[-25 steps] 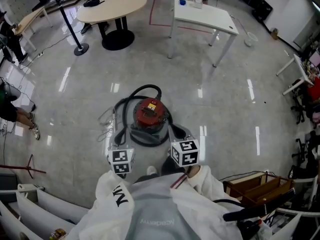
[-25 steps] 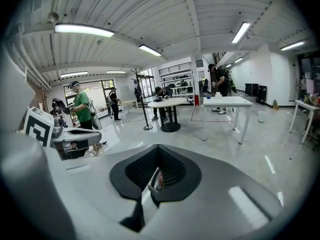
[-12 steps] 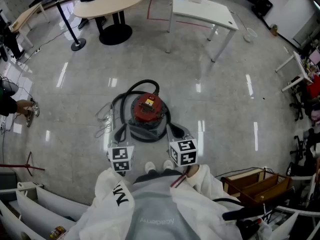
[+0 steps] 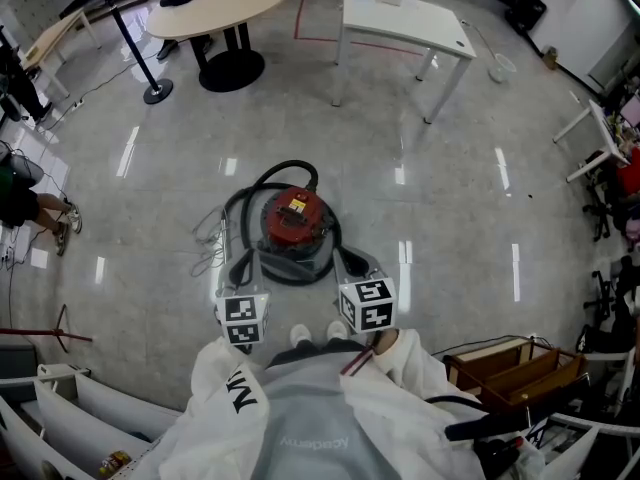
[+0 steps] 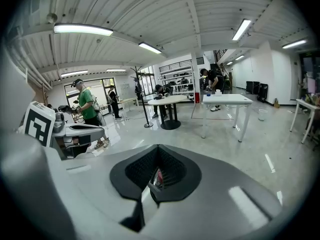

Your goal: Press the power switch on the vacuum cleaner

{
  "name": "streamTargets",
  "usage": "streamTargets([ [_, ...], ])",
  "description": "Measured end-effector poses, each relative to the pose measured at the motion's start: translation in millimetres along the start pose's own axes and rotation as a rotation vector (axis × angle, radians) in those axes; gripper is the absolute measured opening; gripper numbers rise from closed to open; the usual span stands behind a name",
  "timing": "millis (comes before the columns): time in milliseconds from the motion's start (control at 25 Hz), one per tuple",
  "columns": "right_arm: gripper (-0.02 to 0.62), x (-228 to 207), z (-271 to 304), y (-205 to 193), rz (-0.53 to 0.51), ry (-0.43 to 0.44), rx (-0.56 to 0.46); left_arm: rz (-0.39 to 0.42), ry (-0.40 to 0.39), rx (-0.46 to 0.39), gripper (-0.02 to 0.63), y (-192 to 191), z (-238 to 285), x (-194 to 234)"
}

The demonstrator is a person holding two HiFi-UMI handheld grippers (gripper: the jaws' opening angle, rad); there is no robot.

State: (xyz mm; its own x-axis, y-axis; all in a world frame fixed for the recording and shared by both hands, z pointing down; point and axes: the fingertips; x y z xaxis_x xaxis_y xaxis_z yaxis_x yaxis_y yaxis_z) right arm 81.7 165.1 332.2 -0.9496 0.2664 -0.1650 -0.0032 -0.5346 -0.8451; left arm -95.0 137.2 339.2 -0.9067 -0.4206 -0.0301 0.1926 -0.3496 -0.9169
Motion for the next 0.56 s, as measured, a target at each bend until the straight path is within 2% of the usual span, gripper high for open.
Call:
streamTargets([
  [560,0.000,-8.0,-8.5,-3.4,0.013,-0.005,-0.005,0.012,-0.010,-0.006,0.000,5.1,-2.0,-13.0],
])
Point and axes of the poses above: the fingertips, and each gripper's own axes: z forward along the fingers, x to its left, y out of its top, and after that the axes turned 1 degree about -x, right-handed
